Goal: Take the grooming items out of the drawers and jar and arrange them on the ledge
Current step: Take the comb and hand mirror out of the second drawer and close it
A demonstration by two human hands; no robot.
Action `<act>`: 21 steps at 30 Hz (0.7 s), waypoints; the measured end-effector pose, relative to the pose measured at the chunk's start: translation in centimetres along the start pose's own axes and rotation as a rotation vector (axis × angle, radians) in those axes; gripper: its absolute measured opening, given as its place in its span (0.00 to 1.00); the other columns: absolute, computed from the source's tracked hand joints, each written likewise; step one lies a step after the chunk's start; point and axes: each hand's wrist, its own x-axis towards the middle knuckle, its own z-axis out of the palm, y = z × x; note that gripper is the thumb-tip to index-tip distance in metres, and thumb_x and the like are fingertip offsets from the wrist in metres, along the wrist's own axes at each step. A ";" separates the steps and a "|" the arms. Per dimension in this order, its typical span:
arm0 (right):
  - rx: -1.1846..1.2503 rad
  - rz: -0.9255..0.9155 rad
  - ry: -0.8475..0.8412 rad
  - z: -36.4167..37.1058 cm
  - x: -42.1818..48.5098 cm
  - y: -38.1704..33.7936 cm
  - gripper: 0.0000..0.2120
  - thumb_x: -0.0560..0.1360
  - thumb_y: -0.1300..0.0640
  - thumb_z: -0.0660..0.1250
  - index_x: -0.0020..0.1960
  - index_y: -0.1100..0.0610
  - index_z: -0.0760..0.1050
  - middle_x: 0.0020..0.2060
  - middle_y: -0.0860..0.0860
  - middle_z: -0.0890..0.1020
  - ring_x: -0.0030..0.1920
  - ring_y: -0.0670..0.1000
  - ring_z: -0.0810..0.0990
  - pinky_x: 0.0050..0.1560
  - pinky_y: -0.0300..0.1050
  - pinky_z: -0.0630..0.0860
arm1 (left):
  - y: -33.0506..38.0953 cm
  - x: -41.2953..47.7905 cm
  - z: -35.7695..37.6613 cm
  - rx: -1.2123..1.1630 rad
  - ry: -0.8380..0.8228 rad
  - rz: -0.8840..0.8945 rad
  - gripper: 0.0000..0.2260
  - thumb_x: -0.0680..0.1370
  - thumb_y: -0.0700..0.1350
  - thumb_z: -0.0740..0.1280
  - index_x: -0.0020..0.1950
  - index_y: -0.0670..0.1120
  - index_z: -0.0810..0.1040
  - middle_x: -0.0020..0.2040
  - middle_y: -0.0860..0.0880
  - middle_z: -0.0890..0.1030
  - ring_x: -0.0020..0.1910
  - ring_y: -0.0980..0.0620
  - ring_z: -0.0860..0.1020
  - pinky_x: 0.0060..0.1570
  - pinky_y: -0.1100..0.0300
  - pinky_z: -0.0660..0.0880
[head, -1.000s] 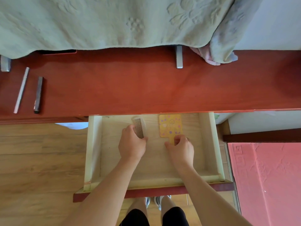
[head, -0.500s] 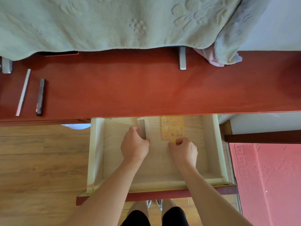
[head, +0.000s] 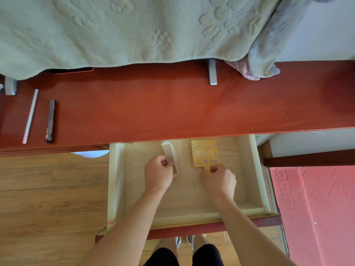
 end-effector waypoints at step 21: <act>0.128 -0.145 0.131 -2.4 -5.4 1.5 0.09 0.69 0.54 0.69 0.39 0.61 0.78 0.33 0.55 0.81 0.41 0.61 0.76 0.43 0.49 0.74 | 0.1 -6.2 -2.0 -0.152 0.027 0.009 0.08 0.78 0.37 0.66 0.42 0.47 0.80 0.38 0.53 0.82 0.39 0.52 0.79 0.32 0.68 0.70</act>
